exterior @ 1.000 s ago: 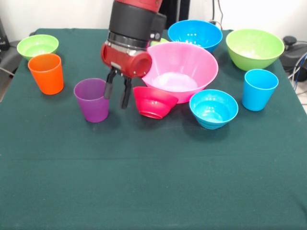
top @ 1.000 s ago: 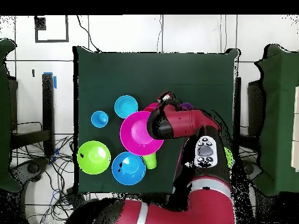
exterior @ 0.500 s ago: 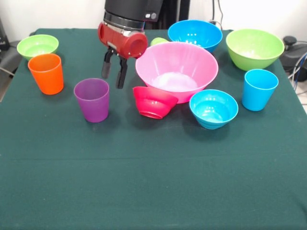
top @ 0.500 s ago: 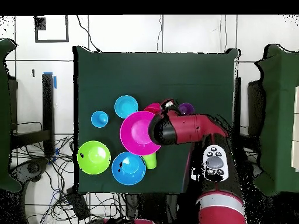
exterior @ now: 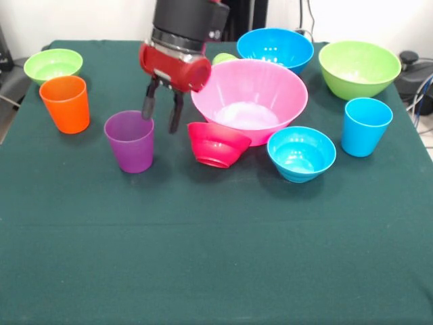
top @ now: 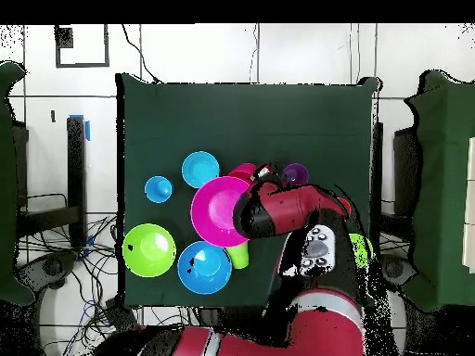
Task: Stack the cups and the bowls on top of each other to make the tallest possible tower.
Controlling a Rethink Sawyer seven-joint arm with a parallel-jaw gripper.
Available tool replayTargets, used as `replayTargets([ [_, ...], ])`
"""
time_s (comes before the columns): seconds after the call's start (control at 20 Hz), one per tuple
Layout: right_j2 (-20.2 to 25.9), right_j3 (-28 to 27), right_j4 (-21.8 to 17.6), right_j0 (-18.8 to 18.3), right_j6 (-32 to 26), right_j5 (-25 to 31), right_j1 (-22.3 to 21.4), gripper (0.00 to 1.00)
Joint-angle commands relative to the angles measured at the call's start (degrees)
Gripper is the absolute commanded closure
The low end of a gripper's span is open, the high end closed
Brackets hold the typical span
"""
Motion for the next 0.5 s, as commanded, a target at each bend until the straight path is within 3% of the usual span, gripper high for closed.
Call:
replayTargets([
  [0.05,-1.7,-5.5,-4.3,4.4,-1.5,-10.2,11.5,0.00],
  [0.5,-3.1,-5.7,-3.0,4.3,-3.2,-13.2,12.7,0.00],
])
